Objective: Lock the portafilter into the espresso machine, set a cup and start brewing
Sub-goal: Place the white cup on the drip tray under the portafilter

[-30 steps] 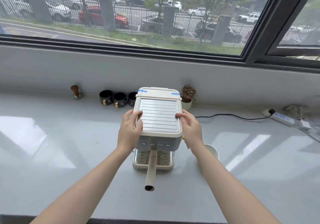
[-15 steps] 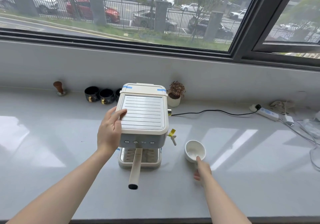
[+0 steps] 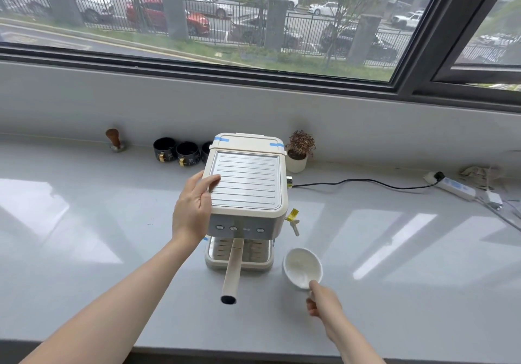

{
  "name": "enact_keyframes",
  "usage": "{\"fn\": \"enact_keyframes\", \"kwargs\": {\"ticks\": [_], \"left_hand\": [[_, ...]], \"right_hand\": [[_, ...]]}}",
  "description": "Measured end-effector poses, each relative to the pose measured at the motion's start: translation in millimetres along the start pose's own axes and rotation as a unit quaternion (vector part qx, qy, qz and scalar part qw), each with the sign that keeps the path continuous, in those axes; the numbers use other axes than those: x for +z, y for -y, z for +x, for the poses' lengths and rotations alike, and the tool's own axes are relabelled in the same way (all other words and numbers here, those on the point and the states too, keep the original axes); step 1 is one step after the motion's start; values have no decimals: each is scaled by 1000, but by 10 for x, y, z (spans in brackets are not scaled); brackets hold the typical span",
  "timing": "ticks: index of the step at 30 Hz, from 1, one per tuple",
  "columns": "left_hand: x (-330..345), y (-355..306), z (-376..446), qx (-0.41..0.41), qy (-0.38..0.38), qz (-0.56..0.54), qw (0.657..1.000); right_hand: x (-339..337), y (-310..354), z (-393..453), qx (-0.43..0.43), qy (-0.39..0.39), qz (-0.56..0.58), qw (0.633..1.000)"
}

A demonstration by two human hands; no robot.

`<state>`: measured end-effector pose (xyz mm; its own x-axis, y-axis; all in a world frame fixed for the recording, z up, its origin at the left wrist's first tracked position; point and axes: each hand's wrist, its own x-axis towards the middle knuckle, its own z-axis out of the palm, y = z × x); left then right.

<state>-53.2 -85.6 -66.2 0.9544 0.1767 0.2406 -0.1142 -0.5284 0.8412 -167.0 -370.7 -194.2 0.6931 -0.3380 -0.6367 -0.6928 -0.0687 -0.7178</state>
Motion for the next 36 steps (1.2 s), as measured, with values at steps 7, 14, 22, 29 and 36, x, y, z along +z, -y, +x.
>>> {"fn": "enact_keyframes", "kwargs": {"ticks": [7,14,22,29,36], "left_hand": [[12,14,2,-2,2,-7,1000],[-23,4,-3,-1,16,8,1000],[-40,26,7,-1,25,13,1000],[-32,52,17,0,24,10,1000],[-40,52,19,0,25,13,1000]], "right_hand": [[525,318,-354,-27,109,-75,991],[942,693,-206,-38,122,-116,985],[1194,862,-53,-44,116,-139,982],[1222,946,-17,-92,112,-164,976],[1129,850,42,-159,59,-190,967]]}}
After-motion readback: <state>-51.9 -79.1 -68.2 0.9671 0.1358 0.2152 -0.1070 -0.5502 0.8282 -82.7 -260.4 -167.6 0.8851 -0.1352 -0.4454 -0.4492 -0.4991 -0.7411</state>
